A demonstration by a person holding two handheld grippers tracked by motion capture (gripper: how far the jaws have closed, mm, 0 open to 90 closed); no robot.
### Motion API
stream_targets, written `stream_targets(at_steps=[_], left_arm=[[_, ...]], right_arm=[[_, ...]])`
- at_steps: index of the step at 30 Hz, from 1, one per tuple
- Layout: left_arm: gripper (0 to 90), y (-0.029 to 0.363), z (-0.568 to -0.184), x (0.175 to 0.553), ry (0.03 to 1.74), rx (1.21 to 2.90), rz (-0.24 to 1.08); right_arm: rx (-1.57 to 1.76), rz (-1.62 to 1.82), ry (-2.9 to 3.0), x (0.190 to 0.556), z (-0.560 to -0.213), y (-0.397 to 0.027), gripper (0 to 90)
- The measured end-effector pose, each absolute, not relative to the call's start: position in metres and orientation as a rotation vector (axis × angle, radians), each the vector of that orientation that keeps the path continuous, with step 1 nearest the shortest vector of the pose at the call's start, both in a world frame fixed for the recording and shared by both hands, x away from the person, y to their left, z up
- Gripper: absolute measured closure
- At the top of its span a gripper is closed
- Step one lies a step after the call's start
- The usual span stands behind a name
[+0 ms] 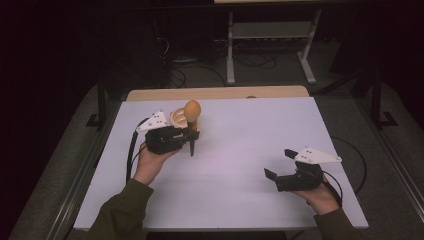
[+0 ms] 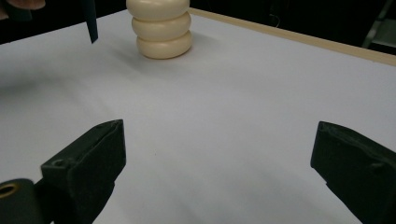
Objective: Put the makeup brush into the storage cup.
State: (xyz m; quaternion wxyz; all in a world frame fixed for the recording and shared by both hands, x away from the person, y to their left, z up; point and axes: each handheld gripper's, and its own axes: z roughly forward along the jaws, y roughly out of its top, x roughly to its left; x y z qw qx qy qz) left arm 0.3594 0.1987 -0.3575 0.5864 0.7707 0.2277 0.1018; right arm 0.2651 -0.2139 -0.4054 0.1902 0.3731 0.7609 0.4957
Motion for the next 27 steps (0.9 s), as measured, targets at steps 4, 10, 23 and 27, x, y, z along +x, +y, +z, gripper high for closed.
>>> stream_targets(at_steps=[4, 10, 23, 27], left_arm=[[73.7, 0.202, -0.351, 0.363, 0.529, 1.794, 0.251], [73.7, 0.207, -0.339, 0.370, 0.532, 1.778, 0.267], [73.7, 0.212, -0.322, 0.388, 0.535, 1.771, 0.301], [73.7, 0.212, -0.319, 0.393, 0.540, 1.761, 0.304]], right_arm=[[1.052, 1.387, 2.141, 0.262, -0.408, -0.220, 2.5], [1.056, 1.385, 2.145, 0.258, -0.413, -0.226, 2.5], [1.050, 1.402, 2.137, 0.256, -0.416, -0.234, 2.5], [1.061, 1.419, 2.117, 0.256, -0.415, -0.235, 2.6]])
